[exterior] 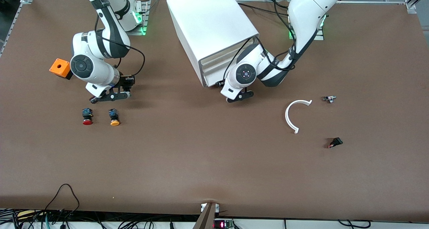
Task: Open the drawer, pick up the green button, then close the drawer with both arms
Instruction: 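Push the drawer shut with the left gripper while the right gripper lowers the button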
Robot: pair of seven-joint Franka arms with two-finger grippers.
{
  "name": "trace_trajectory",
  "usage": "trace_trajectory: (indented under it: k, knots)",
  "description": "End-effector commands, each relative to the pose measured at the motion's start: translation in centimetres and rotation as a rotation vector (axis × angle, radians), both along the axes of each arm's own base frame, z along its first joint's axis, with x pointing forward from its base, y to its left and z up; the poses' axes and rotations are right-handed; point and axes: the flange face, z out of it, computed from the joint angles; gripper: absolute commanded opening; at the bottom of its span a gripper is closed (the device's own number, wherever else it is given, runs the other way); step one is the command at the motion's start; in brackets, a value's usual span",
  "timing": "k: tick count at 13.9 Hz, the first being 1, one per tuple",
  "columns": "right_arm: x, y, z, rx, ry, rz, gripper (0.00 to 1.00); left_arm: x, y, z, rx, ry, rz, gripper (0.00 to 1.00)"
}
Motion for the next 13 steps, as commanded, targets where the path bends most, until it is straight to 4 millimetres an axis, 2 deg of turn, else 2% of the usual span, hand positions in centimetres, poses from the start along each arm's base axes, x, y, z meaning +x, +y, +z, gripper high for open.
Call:
trace_trajectory:
  k: [1,5,6,7,8,9,10,11,13]
  knots:
    - [-1.1,-0.1,-0.9,0.013,-0.017,0.008,0.0,-1.8,-1.4,0.8,-0.02,0.032,0.002,1.0]
    - [-2.3,-0.7,-5.7,-0.007,-0.035,0.001,0.0,-3.4,-2.7,-0.2,-0.021,0.06,-0.021,1.0]
    - [-2.4,-0.7,-6.2,-0.01,-0.03,-0.006,0.11,-3.5,-2.6,-0.6,-0.019,0.068,-0.021,1.0]
    - [-2.4,-0.8,-6.5,-0.012,-0.028,-0.013,0.38,-3.5,-2.6,-0.6,-0.018,0.068,-0.02,1.0]
    - [-2.3,-0.7,-6.5,-0.012,-0.029,-0.017,0.55,-3.6,-2.6,-0.6,-0.018,0.069,-0.02,1.0]
    - [-2.1,-0.6,-6.0,-0.009,-0.037,-0.021,0.82,-3.5,-2.6,-0.5,-0.017,0.07,-0.021,1.0]
    - [-1.6,-0.2,-5.1,0.0,-0.055,-0.018,0.98,-2.7,-2.5,0.0,-0.026,0.06,-0.015,1.0]
    - [-0.8,0.2,-3.4,0.014,-0.086,-0.013,0.99,-1.7,-1.9,0.6,-0.02,0.053,-0.014,1.0]
    - [1.2,1.1,0.4,0.044,-0.154,0.006,0.99,2.4,-0.4,3.7,-0.015,0.054,0.007,1.0]
